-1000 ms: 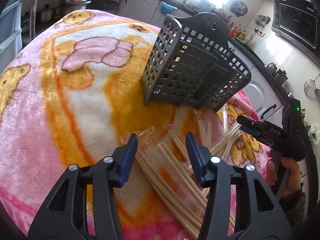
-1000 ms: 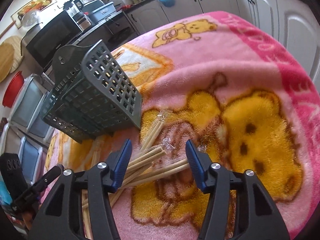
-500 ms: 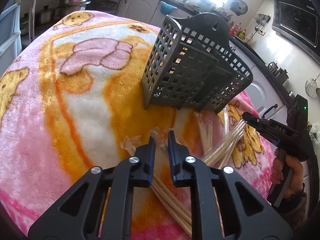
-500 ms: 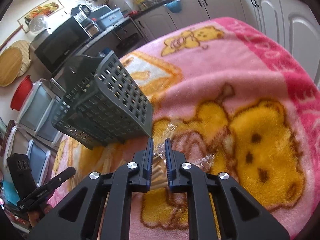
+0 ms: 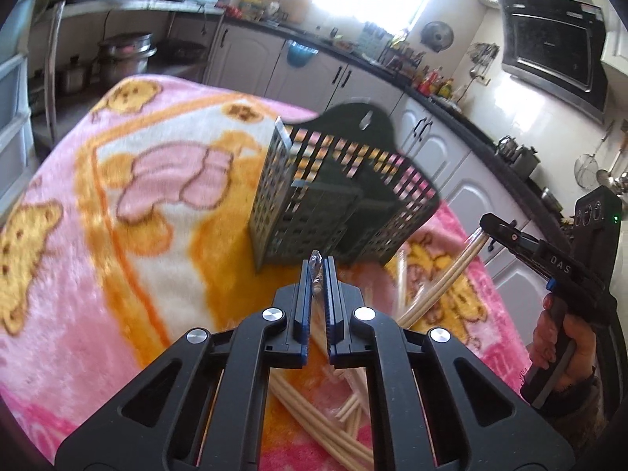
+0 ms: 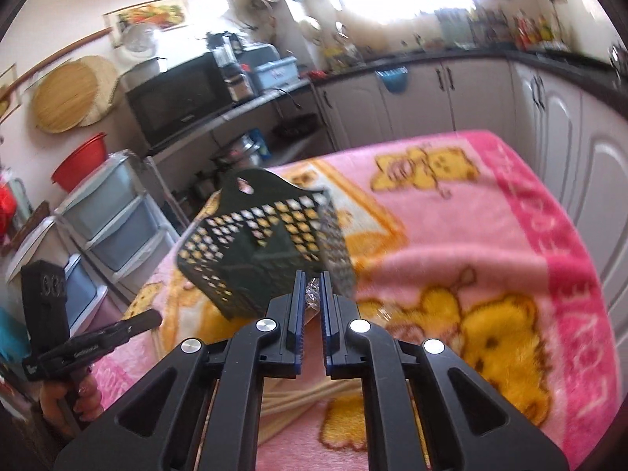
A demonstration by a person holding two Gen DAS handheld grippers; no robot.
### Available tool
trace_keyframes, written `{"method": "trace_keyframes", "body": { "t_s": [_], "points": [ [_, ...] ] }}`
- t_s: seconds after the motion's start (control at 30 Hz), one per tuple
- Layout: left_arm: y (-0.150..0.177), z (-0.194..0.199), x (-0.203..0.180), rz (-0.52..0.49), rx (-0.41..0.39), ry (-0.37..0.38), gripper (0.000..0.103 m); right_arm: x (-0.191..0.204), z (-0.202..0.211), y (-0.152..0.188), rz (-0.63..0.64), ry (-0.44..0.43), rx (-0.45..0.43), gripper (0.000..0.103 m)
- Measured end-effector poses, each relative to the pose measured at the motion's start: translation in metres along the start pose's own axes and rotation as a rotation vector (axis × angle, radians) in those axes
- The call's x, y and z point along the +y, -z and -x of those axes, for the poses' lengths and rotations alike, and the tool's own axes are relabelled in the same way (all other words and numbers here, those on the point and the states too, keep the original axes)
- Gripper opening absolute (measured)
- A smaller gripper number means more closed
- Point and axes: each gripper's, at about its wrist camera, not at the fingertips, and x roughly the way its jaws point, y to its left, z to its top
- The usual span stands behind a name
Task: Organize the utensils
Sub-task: 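Lift the held chopsticks with both grippers and carry them above the green caddy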
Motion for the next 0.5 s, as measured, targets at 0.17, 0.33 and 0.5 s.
{"method": "trace_keyframes", "body": {
  "t_s": [0.17, 0.33, 0.5],
  "points": [
    [-0.020, 0.018, -0.017, -0.043, -0.055, 0.023, 0.003, 0.029, 0.019, -0.015, 0.092, -0.018, -0.052, 0.007],
    [-0.036, 0.032, -0.034, -0.086, -0.099, 0.039, 0.003, 0.052, 0.037, -0.029, 0.173, -0.024, -0.097, 0.006],
    [-0.055, 0.046, -0.049, -0.130, -0.146, 0.053, 0.003, 0.067, 0.050, -0.041, 0.224, -0.024, -0.133, 0.006]
  ]
}}
